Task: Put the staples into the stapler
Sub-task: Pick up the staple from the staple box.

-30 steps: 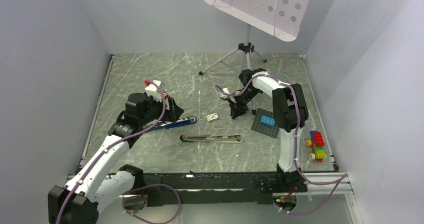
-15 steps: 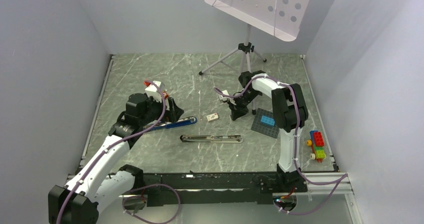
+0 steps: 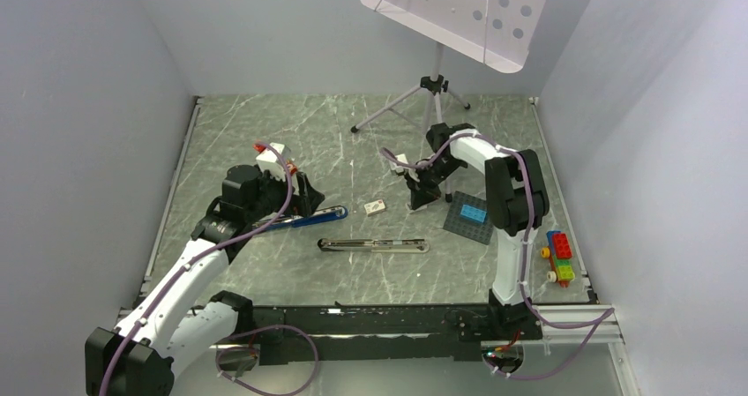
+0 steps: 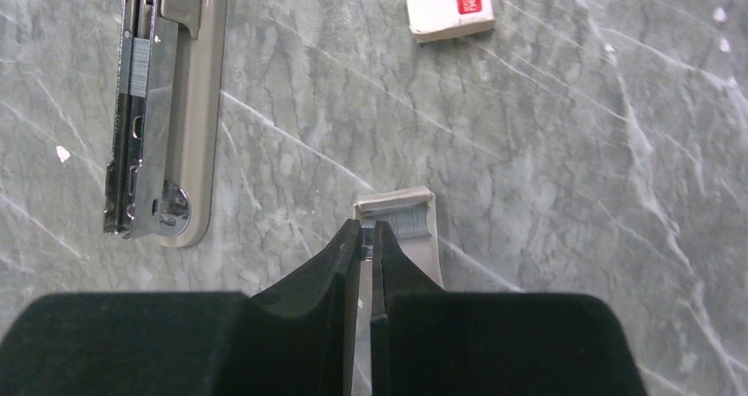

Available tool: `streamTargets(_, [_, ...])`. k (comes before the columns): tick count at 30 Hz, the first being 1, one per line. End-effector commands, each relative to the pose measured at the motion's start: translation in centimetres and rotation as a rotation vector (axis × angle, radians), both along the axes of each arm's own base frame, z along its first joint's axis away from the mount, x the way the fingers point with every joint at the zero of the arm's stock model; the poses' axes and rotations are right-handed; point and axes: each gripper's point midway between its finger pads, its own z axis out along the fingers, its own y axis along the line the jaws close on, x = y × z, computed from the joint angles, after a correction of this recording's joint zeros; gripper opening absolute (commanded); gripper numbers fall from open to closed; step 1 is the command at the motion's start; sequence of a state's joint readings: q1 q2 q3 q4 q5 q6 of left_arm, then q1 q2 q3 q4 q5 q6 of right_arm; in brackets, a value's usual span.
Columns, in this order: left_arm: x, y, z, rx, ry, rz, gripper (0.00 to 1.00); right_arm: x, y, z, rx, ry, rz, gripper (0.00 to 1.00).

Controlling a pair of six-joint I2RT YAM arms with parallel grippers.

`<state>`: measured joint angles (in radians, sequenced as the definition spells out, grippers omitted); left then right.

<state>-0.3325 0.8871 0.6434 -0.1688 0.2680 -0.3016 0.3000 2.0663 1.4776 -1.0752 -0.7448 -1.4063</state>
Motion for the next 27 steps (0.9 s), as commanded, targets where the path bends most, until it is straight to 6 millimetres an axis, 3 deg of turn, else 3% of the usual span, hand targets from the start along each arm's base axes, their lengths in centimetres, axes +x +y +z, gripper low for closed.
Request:
streamTargets(1, [0.2, -0.5, 1.8, -0.031, -0.056, -0.025, 0.99, 1.1, -0.3, 3.0, 0.088, -0.008, -0.087, 0.10])
streamTargets(10, [0.5, -1.2, 4.2, -0.043, -0.238, -0.092, 0.99, 0.4, 0.3, 5.0, 0.162, 0.111, -0.223, 0.10])
streamTargets(15, [0.2, -2.6, 4.9, 0.006, -0.329, -0.196, 0.99, 0.7, 1.1, 6.1, 0.193, 0.189, -0.324, 0.10])
streamTargets(22, [-0.5, -6.4, 2.8, 0.236, -0.455, -0.383, 0.99, 0.4, 2.7, 8.7, 0.253, 0.390, -0.498, 0.10])
streamTargets(27, [-0.5, -8.2, 1.5, 0.278, -0.473, -0.421, 0.99, 0.1, 2.9, 8.9, 0.241, 0.465, -0.611, 0.10])
